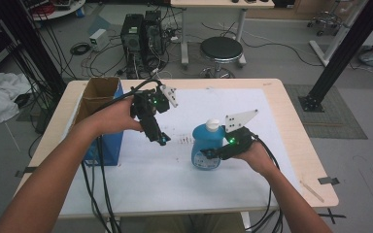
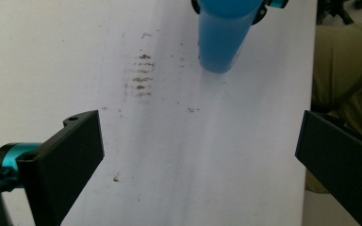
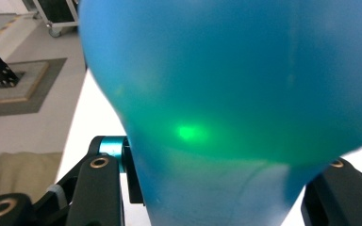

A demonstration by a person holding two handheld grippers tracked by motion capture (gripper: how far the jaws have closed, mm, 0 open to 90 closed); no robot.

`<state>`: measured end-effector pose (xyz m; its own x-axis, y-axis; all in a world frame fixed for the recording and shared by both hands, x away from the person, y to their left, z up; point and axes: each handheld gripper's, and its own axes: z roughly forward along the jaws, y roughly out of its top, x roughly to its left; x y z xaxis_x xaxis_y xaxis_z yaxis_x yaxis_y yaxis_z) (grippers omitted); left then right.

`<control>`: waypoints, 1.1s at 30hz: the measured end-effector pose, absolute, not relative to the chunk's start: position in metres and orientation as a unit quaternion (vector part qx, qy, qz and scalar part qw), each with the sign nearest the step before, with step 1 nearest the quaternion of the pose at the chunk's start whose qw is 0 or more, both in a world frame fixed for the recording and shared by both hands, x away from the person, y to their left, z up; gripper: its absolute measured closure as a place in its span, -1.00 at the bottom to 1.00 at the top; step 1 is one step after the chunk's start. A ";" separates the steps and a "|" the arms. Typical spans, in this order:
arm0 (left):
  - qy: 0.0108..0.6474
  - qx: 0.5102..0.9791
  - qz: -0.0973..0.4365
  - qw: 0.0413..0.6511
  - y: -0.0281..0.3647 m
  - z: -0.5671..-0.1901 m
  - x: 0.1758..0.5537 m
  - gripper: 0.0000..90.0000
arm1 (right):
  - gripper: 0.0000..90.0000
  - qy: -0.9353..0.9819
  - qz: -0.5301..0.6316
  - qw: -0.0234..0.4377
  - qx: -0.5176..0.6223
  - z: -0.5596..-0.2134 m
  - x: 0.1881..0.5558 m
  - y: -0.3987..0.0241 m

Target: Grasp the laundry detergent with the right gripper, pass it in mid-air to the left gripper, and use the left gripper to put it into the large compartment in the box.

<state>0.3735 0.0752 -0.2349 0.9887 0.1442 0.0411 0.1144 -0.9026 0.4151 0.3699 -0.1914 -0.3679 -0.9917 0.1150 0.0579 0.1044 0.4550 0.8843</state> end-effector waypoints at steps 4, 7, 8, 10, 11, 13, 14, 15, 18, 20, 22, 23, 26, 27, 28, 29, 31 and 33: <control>0.054 0.977 0.032 0.203 0.065 -0.228 0.369 -0.96 | 0.00 0.855 0.515 0.006 0.055 -0.359 0.366 -0.187; 0.048 0.978 0.028 0.200 0.058 -0.225 0.366 -0.96 | 0.00 0.858 0.512 0.010 0.041 -0.353 0.364 -0.182; 0.047 0.979 0.025 0.199 0.056 -0.224 0.365 -0.96 | 0.00 0.858 0.512 0.009 0.039 -0.350 0.363 -0.180; 0.044 0.979 0.022 0.196 0.053 -0.223 0.365 -0.96 | 0.00 0.859 0.511 0.009 0.030 -0.345 0.362 -0.176; 0.045 0.979 0.020 0.195 0.051 -0.222 0.364 -0.96 | 0.00 0.858 0.512 0.009 0.026 -0.343 0.362 -0.174; 0.043 0.980 0.020 0.193 0.048 -0.220 0.364 -0.96 | 0.00 0.857 0.514 0.009 0.023 -0.341 0.363 -0.170; 0.043 0.980 0.020 0.192 0.047 -0.220 0.364 -0.96 | 0.00 0.858 0.514 0.009 0.022 -0.340 0.363 -0.168; 0.042 0.980 0.020 0.192 0.046 -0.219 0.364 -0.96 | 0.00 0.859 0.512 0.009 0.020 -0.338 0.363 -0.166; 0.037 0.981 0.018 0.190 0.043 -0.217 0.364 -0.96 | 0.00 0.861 0.508 0.006 0.013 -0.335 0.363 -0.159; 0.034 0.981 0.018 0.189 0.041 -0.216 0.363 -0.96 | 0.00 0.863 0.506 0.006 0.008 -0.334 0.364 -0.155; 0.032 0.981 0.016 0.189 0.039 -0.216 0.363 -0.96 | 0.00 0.863 0.505 0.008 0.005 -0.332 0.364 -0.152; 0.031 0.982 0.016 0.188 0.038 -0.216 0.363 -0.96 | 0.00 0.863 0.505 0.006 0.004 -0.332 0.364 -0.150; 0.029 0.982 0.012 0.186 0.036 -0.217 0.362 -0.96 | 0.00 0.864 0.503 0.004 0.002 -0.332 0.365 -0.145; 0.027 0.982 0.011 0.185 0.035 -0.217 0.362 -0.96 | 0.00 0.865 0.502 0.005 0.000 -0.332 0.365 -0.143; 0.028 0.982 0.010 0.184 0.035 -0.218 0.362 -0.96 | 0.00 0.866 0.501 0.005 -0.001 -0.333 0.365 -0.142; 0.026 0.983 0.010 0.183 0.034 -0.218 0.362 -0.96 | 0.00 0.867 0.499 0.005 -0.003 -0.333 0.365 -0.140; 0.025 0.983 0.009 0.184 0.033 -0.218 0.362 -0.96 | 0.00 0.867 0.498 0.004 -0.005 -0.333 0.365 -0.138; 0.024 0.983 0.008 0.184 0.032 -0.218 0.362 -0.96 | 0.00 0.867 0.499 0.002 -0.006 -0.333 0.365 -0.136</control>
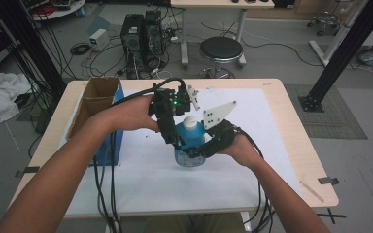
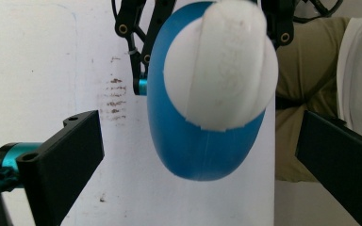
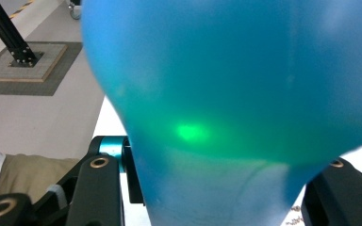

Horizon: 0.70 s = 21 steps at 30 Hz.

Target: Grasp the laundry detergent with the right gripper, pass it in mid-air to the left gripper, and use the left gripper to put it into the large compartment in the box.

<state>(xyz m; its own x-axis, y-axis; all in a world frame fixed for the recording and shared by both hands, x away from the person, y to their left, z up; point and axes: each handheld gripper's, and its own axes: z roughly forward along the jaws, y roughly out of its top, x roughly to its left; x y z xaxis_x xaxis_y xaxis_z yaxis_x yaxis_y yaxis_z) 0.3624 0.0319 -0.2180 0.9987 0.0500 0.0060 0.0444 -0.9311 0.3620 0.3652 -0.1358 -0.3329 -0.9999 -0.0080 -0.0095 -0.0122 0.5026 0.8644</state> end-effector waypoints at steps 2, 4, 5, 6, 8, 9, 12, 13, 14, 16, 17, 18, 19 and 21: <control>0.023 0.983 0.006 0.182 0.031 -0.219 0.363 -0.96 | 0.00 0.867 0.498 0.003 -0.007 -0.333 0.366 -0.134; 0.023 0.983 0.005 0.180 0.030 -0.219 0.363 -0.96 | 0.00 0.868 0.497 0.004 -0.007 -0.332 0.366 -0.133; 0.022 0.984 0.005 0.179 0.029 -0.219 0.363 -0.96 | 0.00 0.868 0.497 0.003 -0.007 -0.332 0.366 -0.132; 0.020 0.984 0.004 0.177 0.028 -0.219 0.363 -0.96 | 0.00 0.868 0.497 0.004 -0.007 -0.331 0.366 -0.132; 0.019 0.984 0.005 0.174 0.026 -0.219 0.363 -0.96 | 0.00 0.867 0.498 0.004 -0.007 -0.330 0.366 -0.130; 0.020 0.985 0.005 0.174 0.025 -0.220 0.363 -0.96 | 0.00 0.868 0.497 0.005 -0.008 -0.330 0.366 -0.130; 0.016 0.985 0.005 0.170 0.023 -0.220 0.364 -0.96 | 0.00 0.868 0.497 0.002 -0.010 -0.328 0.366 -0.128; 0.015 0.985 0.005 0.169 0.022 -0.220 0.364 -0.96 | 0.00 0.868 0.497 0.001 -0.009 -0.328 0.366 -0.127; 0.015 0.985 0.005 0.169 0.021 -0.221 0.364 -0.96 | 0.00 0.868 0.497 0.001 -0.010 -0.328 0.365 -0.127; 0.014 0.986 0.005 0.165 0.021 -0.222 0.364 -0.96 | 0.00 0.869 0.495 0.000 -0.010 -0.327 0.365 -0.126; 0.010 0.986 0.006 0.164 0.021 -0.222 0.364 -0.95 | 0.00 0.869 0.495 0.000 -0.010 -0.327 0.365 -0.126; 0.006 0.987 0.004 0.163 0.021 -0.222 0.364 -0.89 | 0.00 0.869 0.494 -0.001 -0.010 -0.327 0.365 -0.126; 0.006 0.986 0.004 0.165 0.021 -0.222 0.364 -0.84 | 0.00 0.869 0.494 0.000 -0.010 -0.328 0.365 -0.125; 0.005 0.986 0.008 0.164 0.020 -0.222 0.364 -0.84 | 0.00 0.871 0.492 -0.002 -0.010 -0.328 0.364 -0.125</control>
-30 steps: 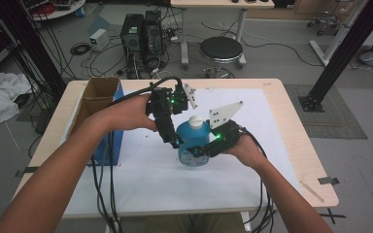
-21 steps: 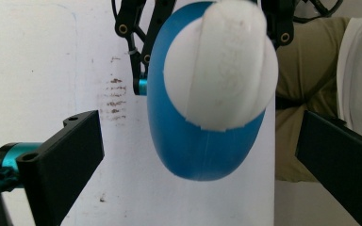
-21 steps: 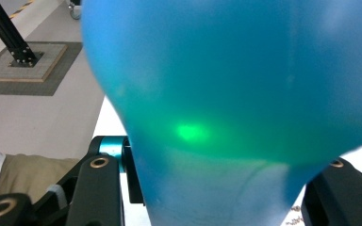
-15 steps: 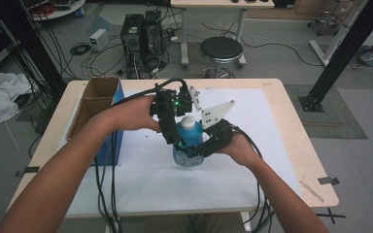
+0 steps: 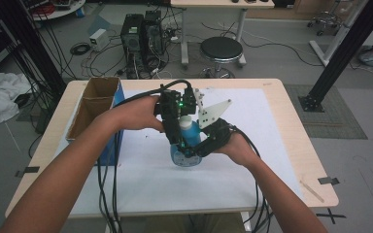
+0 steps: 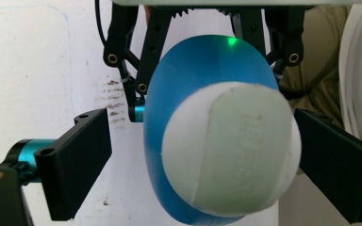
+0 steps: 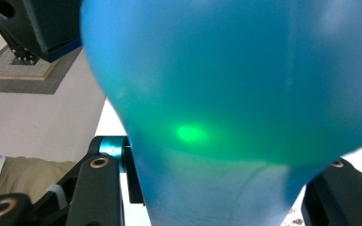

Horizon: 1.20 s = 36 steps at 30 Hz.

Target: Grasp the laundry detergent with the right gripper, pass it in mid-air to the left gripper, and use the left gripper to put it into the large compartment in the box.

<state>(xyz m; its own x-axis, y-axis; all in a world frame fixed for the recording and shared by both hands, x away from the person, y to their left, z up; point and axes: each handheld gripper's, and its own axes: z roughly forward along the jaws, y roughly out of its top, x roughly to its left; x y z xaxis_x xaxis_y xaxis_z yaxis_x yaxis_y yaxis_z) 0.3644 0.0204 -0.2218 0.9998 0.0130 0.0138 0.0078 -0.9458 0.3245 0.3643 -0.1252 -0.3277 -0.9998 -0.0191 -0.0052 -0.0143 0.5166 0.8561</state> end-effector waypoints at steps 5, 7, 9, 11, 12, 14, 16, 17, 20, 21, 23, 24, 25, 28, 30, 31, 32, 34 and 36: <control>0.005 0.987 0.009 0.163 0.021 -0.223 0.364 -0.83 | 0.00 -0.870 -0.493 0.001 0.009 -0.328 0.364 -0.125; 0.004 0.987 0.009 0.160 0.020 -0.224 0.364 -0.75 | 0.00 -0.870 -0.493 0.001 0.010 -0.328 0.364 -0.125; 0.010 0.987 0.010 0.160 0.020 -0.224 0.365 -0.75 | 0.00 -0.870 -0.492 0.000 0.011 -0.328 0.364 -0.125; 0.009 0.987 0.009 0.159 0.020 -0.225 0.365 -0.75 | 0.00 -0.871 -0.492 -0.002 0.012 -0.328 0.364 -0.125; 0.003 0.987 0.008 0.160 0.020 -0.224 0.365 -0.70 | 0.00 -0.871 -0.491 -0.001 0.010 -0.328 0.364 -0.125; -0.001 0.987 0.009 0.161 0.020 -0.224 0.364 -0.63 | 0.00 -0.871 -0.491 0.001 0.010 -0.327 0.364 -0.125; -0.001 0.987 0.010 0.160 0.019 -0.224 0.364 -0.62 | 0.00 -0.871 -0.491 0.001 0.009 -0.327 0.364 -0.125; -0.001 0.987 0.009 0.160 0.019 -0.225 0.364 -0.62 | 0.00 -0.871 -0.491 0.001 0.008 -0.328 0.364 -0.125; -0.004 0.987 0.008 0.162 0.019 -0.224 0.363 -0.52 | 0.00 -0.871 -0.491 0.001 0.007 -0.328 0.364 -0.125; -0.005 0.987 0.008 0.162 0.019 -0.224 0.363 -0.51 | 0.00 -0.871 -0.491 -0.001 0.009 -0.328 0.364 -0.125; -0.008 0.987 0.007 0.161 0.018 -0.225 0.362 -0.44 | 0.00 -0.871 -0.491 -0.001 0.009 -0.328 0.364 -0.125; -0.009 0.987 0.008 0.159 0.018 -0.225 0.362 -0.44 | 0.00 -0.871 -0.491 -0.001 0.009 -0.328 0.364 -0.125; -0.011 0.987 0.008 0.158 0.018 -0.225 0.362 -0.44 | 0.00 -0.871 -0.490 -0.001 0.009 -0.328 0.364 -0.125; -0.014 0.987 0.008 0.159 0.017 -0.225 0.361 -0.37 | 0.00 -0.872 -0.489 -0.002 0.009 -0.328 0.364 -0.125; -0.016 0.987 0.007 0.158 0.016 -0.225 0.361 -0.35 | 0.00 -0.872 -0.489 -0.003 0.011 -0.328 0.364 -0.125; -0.016 0.987 0.007 0.157 0.016 -0.226 0.361 -0.34 | 0.00 -0.872 -0.489 -0.003 0.011 -0.327 0.364 -0.125; -0.017 0.988 0.007 0.156 0.016 -0.226 0.361 -0.34 | 0.00 -0.871 -0.490 0.000 0.009 -0.327 0.363 -0.124; -0.017 0.988 0.007 0.154 0.016 -0.226 0.362 -0.32 | 0.00 -0.871 -0.490 -0.003 0.012 -0.327 0.364 -0.125; -0.017 0.988 0.008 0.155 0.016 -0.226 0.361 -0.30 | 0.00 -0.871 -0.491 -0.003 0.012 -0.327 0.363 -0.124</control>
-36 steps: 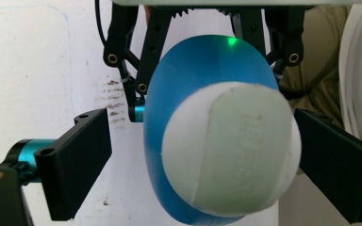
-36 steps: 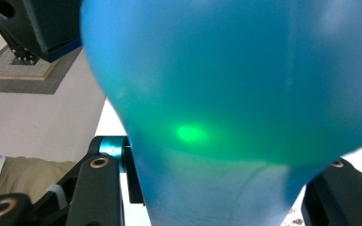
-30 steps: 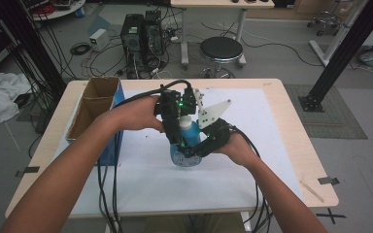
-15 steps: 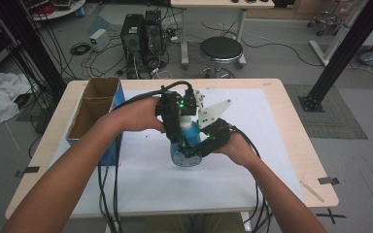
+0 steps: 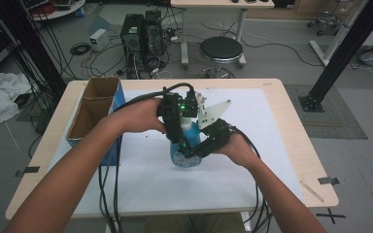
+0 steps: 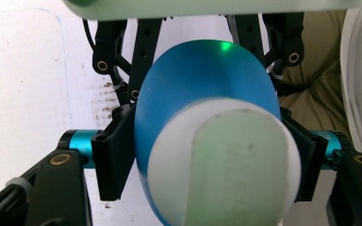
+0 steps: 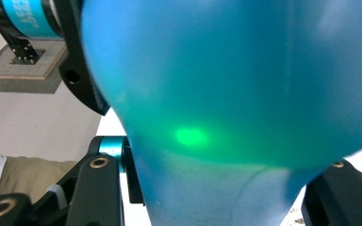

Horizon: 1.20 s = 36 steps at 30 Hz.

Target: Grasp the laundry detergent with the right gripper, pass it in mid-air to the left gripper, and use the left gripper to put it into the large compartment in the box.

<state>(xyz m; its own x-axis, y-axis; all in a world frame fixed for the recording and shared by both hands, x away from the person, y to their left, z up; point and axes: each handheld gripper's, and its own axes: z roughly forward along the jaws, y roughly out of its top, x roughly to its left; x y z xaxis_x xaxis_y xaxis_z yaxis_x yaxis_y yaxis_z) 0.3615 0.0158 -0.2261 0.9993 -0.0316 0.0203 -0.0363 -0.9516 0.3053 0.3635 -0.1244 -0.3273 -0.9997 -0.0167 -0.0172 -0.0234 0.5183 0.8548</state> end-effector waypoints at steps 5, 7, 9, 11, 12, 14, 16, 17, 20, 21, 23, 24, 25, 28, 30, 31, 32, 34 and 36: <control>-0.023 0.987 0.008 0.157 0.016 -0.226 0.361 -0.21 | 0.00 0.871 0.491 -0.002 -0.009 -0.328 0.362 -0.124; -0.026 0.987 0.009 0.158 0.016 -0.225 0.360 -0.18 | 0.00 0.871 0.490 0.001 -0.012 -0.328 0.363 -0.124; -0.027 0.987 0.009 0.157 0.016 -0.225 0.360 -0.17 | 0.00 0.870 0.493 -0.001 -0.010 -0.328 0.363 -0.123; -0.028 0.987 0.010 0.157 0.017 -0.226 0.359 -0.17 | 0.00 0.870 0.493 -0.003 -0.011 -0.328 0.363 -0.123; -0.029 0.987 0.011 0.157 0.017 -0.226 0.359 -0.17 | 0.00 0.870 0.493 -0.002 -0.012 -0.328 0.362 -0.123; -0.027 0.987 0.011 0.156 0.016 -0.226 0.358 -0.17 | 0.00 0.870 0.492 -0.002 -0.014 -0.328 0.362 -0.123; -0.027 0.987 0.012 0.158 0.017 -0.225 0.358 -0.16 | 0.00 0.870 0.492 -0.001 -0.017 -0.328 0.363 -0.123; -0.028 0.987 0.011 0.159 0.017 -0.224 0.358 -0.16 | 0.00 0.869 0.494 -0.002 -0.014 -0.328 0.362 -0.123; -0.027 0.987 0.010 0.159 0.016 -0.223 0.357 -0.16 | -0.01 0.869 0.494 0.001 -0.020 -0.326 0.362 -0.124; -0.027 0.987 0.010 0.158 0.016 -0.222 0.356 -0.16 | -0.01 0.870 0.493 -0.001 -0.019 -0.326 0.361 -0.124; -0.024 0.987 0.011 0.160 0.015 -0.221 0.356 -0.16 | -0.02 0.871 0.492 -0.002 -0.020 -0.324 0.360 -0.124; -0.026 0.987 0.010 0.159 0.015 -0.220 0.356 -0.16 | -0.06 0.871 0.490 -0.003 -0.022 -0.324 0.361 -0.124; -0.026 0.987 0.009 0.160 0.015 -0.220 0.356 -0.16 | -0.11 0.870 0.493 -0.005 -0.021 -0.322 0.360 -0.124; -0.019 0.986 0.005 0.163 0.018 -0.217 0.356 -0.16 | -0.39 0.877 0.481 -0.005 -0.020 -0.316 0.359 -0.127; -0.016 0.988 0.005 0.156 0.019 -0.216 0.356 -0.16 | -0.51 0.884 0.466 0.001 -0.025 -0.315 0.357 -0.129; -0.015 0.987 0.006 0.157 0.020 -0.216 0.357 -0.16 | -0.51 0.887 0.461 -0.001 -0.027 -0.315 0.358 -0.131; -0.012 0.988 0.007 0.156 0.021 -0.215 0.357 -0.16 | -0.51 0.889 0.456 -0.001 -0.027 -0.315 0.357 -0.133; -0.011 0.988 0.008 0.156 0.023 -0.214 0.358 -0.16 | -0.61 0.895 0.445 0.006 -0.020 -0.314 0.356 -0.136; -0.008 0.988 0.009 0.156 0.025 -0.213 0.358 -0.16 | -0.72 0.901 0.434 0.008 -0.010 -0.314 0.356 -0.140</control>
<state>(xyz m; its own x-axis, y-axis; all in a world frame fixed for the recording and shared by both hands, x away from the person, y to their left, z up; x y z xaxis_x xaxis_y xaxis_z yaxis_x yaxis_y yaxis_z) 0.3582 0.0251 -0.2130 0.9997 -0.0123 0.0204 -0.0180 -0.9513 0.3079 0.3561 -0.1397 -0.3142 -0.9997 -0.0106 -0.0231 -0.0247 0.6231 0.7817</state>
